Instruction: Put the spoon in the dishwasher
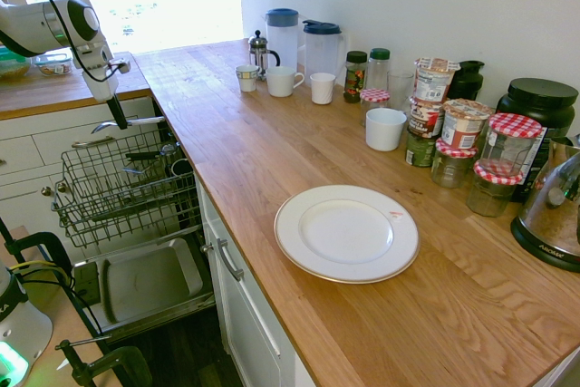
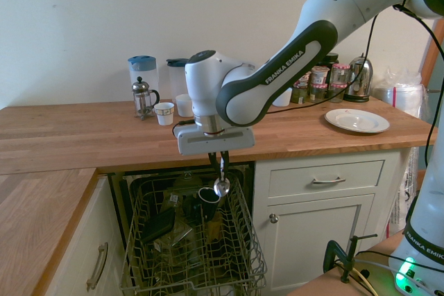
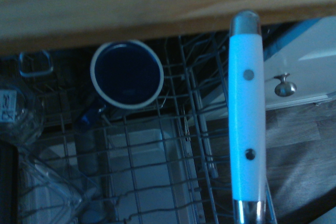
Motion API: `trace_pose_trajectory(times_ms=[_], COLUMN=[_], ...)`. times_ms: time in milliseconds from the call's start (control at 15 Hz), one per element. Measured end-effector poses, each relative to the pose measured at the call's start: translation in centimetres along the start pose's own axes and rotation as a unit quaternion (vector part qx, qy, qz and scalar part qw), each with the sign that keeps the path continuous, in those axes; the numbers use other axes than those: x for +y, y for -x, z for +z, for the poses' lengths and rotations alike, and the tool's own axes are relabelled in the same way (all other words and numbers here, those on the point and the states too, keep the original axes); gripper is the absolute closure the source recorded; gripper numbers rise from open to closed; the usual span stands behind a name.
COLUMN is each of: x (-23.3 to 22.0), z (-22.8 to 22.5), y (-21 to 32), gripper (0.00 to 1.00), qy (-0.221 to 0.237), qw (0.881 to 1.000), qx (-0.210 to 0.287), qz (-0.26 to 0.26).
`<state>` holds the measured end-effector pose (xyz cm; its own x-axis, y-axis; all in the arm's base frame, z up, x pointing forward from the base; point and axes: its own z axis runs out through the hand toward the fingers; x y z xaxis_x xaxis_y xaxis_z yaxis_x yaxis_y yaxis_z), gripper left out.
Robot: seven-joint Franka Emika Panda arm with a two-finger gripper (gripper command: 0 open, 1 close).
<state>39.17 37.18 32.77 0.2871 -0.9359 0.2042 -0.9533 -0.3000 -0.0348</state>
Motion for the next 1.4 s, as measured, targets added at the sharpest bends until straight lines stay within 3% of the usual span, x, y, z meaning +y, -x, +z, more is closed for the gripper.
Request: trace_pose_trajectory(times_ms=[267, 667, 1400], x=[0.0, 2.8, 5.5], z=[1.8, 4.5, 17.8], y=[1.0, 5.9, 6.2], gripper=[1.00, 1.00, 1.00], qy=[0.004, -0.032, -0.023], qw=[1.000, 0.998, 0.997], qx=[0.003, -0.003, -0.039], qz=[-0.016, -0.046, -0.066])
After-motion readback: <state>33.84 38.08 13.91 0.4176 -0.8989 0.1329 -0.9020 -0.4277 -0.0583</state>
